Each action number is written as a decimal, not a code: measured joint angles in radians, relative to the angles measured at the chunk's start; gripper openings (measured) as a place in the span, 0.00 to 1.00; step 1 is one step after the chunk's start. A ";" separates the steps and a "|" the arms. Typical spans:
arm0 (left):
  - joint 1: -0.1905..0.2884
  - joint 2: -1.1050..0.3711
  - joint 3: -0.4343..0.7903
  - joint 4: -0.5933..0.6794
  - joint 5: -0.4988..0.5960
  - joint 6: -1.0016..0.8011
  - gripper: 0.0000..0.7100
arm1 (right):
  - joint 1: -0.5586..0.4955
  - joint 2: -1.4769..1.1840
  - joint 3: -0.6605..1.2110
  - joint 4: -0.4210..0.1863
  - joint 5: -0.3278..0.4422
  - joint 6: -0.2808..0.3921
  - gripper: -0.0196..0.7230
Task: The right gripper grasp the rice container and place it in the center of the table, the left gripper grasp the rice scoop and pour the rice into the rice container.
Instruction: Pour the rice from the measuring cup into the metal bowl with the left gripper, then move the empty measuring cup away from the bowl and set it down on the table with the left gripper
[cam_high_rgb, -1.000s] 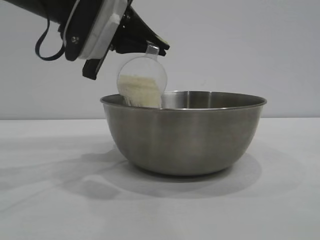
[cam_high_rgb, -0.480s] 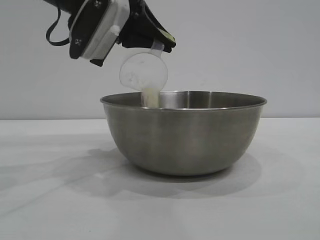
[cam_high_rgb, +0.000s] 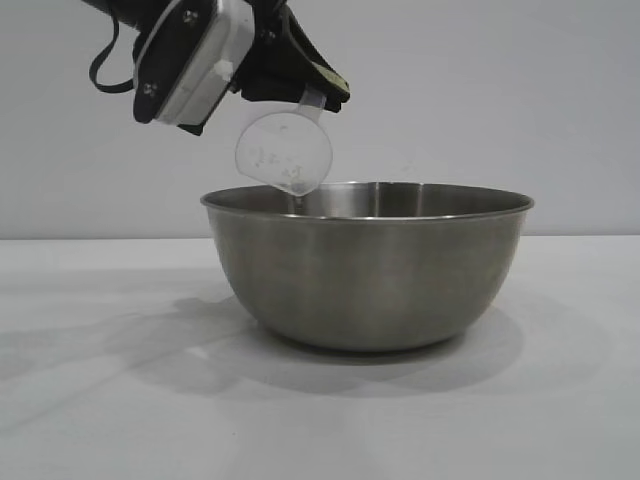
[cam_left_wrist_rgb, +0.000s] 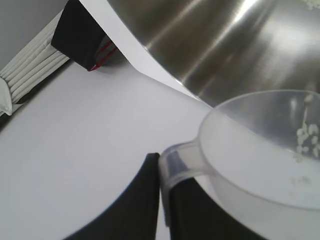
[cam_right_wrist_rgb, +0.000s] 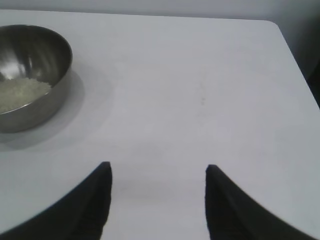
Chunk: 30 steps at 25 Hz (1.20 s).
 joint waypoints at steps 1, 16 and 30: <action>0.000 0.000 0.000 -0.014 0.000 -0.016 0.00 | 0.000 0.000 0.000 0.000 0.000 0.000 0.56; 0.000 -0.004 0.000 -0.587 -0.072 -0.980 0.00 | 0.000 0.000 0.000 0.000 0.000 0.000 0.56; 0.162 -0.067 0.222 -0.870 -0.214 -1.460 0.00 | 0.000 0.000 0.000 0.000 0.000 0.000 0.56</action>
